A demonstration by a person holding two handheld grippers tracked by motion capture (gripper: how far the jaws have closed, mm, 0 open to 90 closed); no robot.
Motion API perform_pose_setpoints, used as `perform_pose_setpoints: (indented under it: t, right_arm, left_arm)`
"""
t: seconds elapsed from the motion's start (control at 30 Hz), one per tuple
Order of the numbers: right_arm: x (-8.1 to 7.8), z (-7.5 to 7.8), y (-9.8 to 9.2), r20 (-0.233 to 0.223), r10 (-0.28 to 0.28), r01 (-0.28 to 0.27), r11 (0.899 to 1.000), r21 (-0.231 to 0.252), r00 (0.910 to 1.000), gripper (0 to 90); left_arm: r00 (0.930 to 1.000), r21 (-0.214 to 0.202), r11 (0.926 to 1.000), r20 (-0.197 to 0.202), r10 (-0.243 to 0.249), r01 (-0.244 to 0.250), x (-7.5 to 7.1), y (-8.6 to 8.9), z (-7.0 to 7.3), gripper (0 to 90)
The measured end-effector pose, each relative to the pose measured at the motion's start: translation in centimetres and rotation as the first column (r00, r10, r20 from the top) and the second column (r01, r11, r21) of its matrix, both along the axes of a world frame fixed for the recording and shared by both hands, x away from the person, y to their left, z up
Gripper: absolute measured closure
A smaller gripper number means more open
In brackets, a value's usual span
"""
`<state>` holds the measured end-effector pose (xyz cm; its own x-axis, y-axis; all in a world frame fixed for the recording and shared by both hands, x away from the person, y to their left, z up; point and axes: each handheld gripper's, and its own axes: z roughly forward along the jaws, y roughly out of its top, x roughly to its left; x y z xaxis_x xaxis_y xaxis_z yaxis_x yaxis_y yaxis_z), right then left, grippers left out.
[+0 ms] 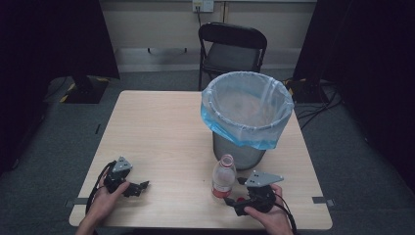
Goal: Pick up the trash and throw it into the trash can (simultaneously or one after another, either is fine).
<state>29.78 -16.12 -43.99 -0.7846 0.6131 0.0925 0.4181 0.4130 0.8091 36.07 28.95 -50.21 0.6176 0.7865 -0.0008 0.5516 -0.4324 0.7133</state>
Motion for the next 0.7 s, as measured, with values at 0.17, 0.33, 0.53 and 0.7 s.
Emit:
perform_pose_setpoints:
  t: [0.17, 0.33, 0.53, 0.7]
  right_arm:
    - [0.8, 0.0, 1.8, 0.019, 0.029, -0.028, 1.000, -0.009, 0.9994, 18.0]
    - [1.4, -0.8, 2.5, 0.021, 0.028, -0.027, 0.999, -0.030, 0.9994, 18.4]
    - [2.0, -1.7, 2.9, 0.021, 0.013, -0.013, 1.000, -0.021, 0.9997, 19.1]
    - [2.2, -2.2, 3.3, 0.026, 0.011, -0.010, 1.000, -0.023, 0.9996, 21.7]
  left_arm:
    - [1.0000, -0.001, 1.0000, 0.000, 0.000, 0.000, 0.0, 0.0, 0.0, 0.0]
    - [1.0000, -0.001, 1.0000, 0.000, 0.001, -0.001, 0.0, 0.0, 0.0, 0.0]
    - [1.0000, -0.001, 1.0000, 0.000, 0.001, -0.001, 0.0, 0.0, 0.0, 0.0]
    - [1.0000, -0.001, 1.0000, 0.000, 0.001, -0.001, 0.0, 0.0, 0.0, 0.0]
